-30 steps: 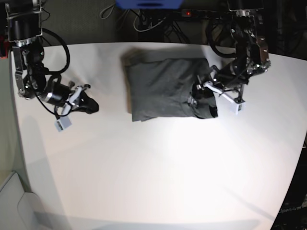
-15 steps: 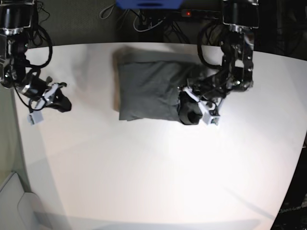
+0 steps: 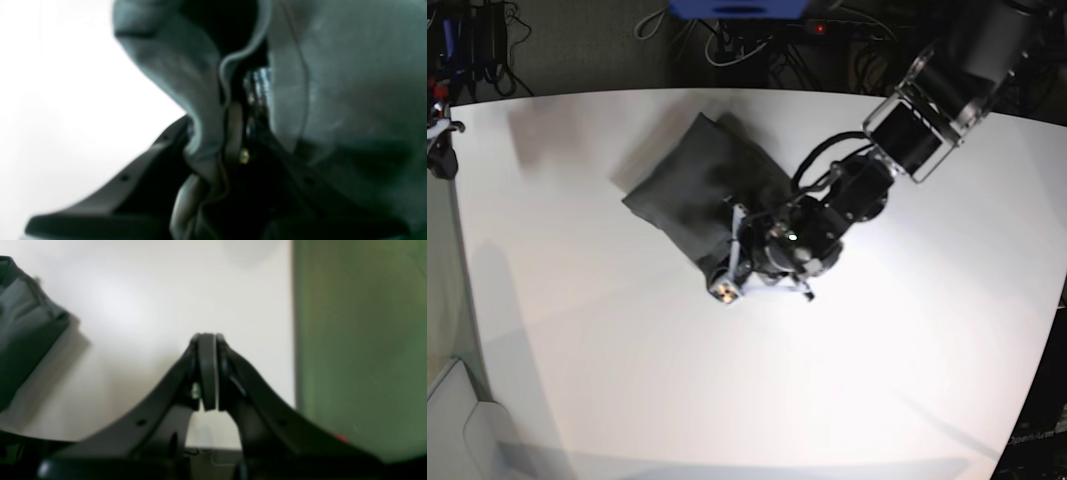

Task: Layout the t-shirt on the table in an organized manner, then fold the t-shirt properly
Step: 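Grasp the folded shirt with the left gripper and fold its end under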

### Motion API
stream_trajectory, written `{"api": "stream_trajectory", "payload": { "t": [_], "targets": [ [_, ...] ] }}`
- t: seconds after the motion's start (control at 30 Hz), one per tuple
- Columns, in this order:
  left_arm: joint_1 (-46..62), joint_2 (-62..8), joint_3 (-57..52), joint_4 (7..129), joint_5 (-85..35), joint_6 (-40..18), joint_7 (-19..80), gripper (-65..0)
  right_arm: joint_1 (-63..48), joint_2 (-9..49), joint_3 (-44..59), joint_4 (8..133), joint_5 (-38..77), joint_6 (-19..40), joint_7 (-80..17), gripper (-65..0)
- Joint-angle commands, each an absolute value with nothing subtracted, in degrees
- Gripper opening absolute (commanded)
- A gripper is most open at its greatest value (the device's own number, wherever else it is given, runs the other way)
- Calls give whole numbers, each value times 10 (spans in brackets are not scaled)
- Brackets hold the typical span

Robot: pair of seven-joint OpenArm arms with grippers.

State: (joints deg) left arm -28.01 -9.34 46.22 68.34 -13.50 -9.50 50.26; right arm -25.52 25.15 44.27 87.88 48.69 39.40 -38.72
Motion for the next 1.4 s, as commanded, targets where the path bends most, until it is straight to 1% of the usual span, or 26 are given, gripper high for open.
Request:
{"api": "stream_trajectory", "payload": {
  "t": [0.0, 0.1, 0.3, 0.5, 0.63, 0.7, 0.73, 0.77, 0.83, 0.97, 1.0, 1.07, 1.13, 1.2, 1.37],
  "targets": [
    [-308, -87, 499, 674, -123, -97, 490, -635, -267, 261, 465, 887, 499, 400, -374, -650],
    [-344, -70, 586, 643, -97, -97, 453, -635, -293, 250, 504, 887, 499, 400, -374, -650],
    [-376, -36, 649, 582, -49, -97, 378, -633, -324, 222, 531, 887, 498, 400, -374, -650],
    [-378, -11, 654, 580, 7, -97, 375, -632, -331, 215, 524, 887, 498, 400, -375, -650],
    [-376, -8, 655, 580, 40, -97, 375, -630, -336, 210, 524, 904, 498, 400, -375, -650],
    [-375, -8, 655, 580, 49, -98, 376, -614, -337, 203, 524, 920, 497, 400, -375, -650],
    [-375, -8, 655, 580, 53, -98, 376, -580, -337, 201, 524, 928, 497, 400, -375, -650],
    [-375, -8, 654, 581, 57, -98, 377, -529, -337, 201, 524, 935, 497, 400, -375, -650],
    [-374, -8, 655, 581, 66, -98, 377, -388, -337, 199, 524, 950, 497, 400, -375, -650],
    [-374, -9, 651, 587, 90, -98, 377, -159, -336, 197, 524, 967, 497, 400, -375, -650],
    [-374, -9, 650, 588, 95, -98, 377, -114, -336, 197, 524, 967, 497, 400, -375, -650],
    [-374, -8, 650, 589, 100, -97, 377, -49, -336, 197, 524, 967, 497, 400, -375, -650],
    [-374, -12, 645, 600, 101, -94, 377, -18, -336, 197, 524, 967, 497, 400, -375, -650],
    [-374, -13, 611, 627, 103, -94, 377, -14, -335, 197, 516, 967, 497, 400, -375, -650],
    [-333, -39, 449, 752, 103, -96, 376, -14, -328, 197, 488, 1014, 498, 400, -375, -650]
  ]
}}
